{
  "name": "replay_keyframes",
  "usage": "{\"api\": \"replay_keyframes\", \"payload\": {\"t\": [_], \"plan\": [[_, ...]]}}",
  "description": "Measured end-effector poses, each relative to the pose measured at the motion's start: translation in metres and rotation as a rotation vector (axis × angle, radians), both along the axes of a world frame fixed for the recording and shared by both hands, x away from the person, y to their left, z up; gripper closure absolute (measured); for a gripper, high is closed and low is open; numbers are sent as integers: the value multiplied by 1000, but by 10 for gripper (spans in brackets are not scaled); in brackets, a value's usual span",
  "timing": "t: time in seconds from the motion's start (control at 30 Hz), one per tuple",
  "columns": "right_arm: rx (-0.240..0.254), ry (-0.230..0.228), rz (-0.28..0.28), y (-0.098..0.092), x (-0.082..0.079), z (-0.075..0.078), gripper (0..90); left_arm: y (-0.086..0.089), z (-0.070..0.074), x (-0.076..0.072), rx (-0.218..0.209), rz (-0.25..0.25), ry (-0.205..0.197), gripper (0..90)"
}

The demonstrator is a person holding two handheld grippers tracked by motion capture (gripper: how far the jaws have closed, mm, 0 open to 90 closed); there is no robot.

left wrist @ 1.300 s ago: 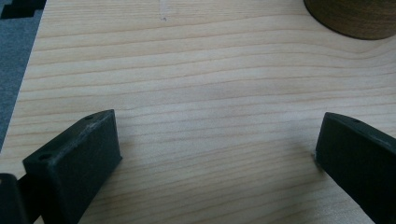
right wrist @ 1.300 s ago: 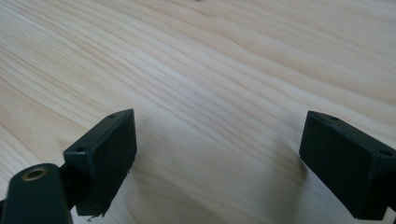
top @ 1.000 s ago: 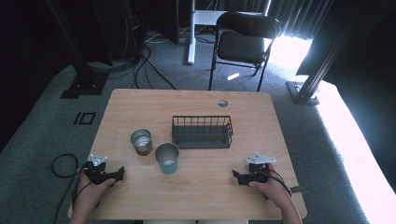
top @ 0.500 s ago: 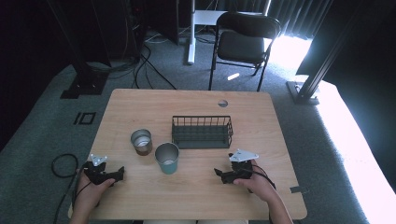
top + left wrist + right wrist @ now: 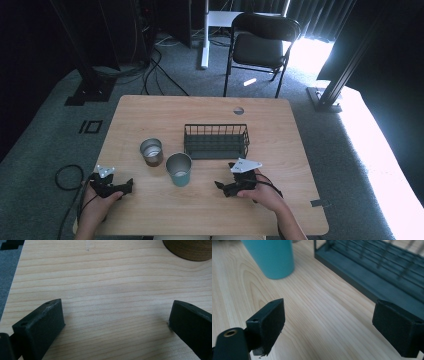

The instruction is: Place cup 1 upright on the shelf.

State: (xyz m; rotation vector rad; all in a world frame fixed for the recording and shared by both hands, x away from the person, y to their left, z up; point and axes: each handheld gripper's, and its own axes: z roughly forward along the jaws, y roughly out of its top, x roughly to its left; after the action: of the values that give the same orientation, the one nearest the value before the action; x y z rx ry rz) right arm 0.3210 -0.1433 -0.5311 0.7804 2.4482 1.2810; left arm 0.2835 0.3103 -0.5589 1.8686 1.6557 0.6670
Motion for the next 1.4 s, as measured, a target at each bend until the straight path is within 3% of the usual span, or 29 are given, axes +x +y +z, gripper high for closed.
{"api": "replay_keyframes", "payload": {"t": [0.33,0.63,0.8,1.4], "plan": [[15,-23,82,31,1,2,108,0,0,0,0,0,0,7],[68,-50,146,64,0,5,108,0,0,0,-2,1,-1,7],[99,-75,165,80,0,6,108,0,0,0,0,0,1,7],[166,-79,184,110,6,4,108,0,0,0,0,0,1,7]]}}
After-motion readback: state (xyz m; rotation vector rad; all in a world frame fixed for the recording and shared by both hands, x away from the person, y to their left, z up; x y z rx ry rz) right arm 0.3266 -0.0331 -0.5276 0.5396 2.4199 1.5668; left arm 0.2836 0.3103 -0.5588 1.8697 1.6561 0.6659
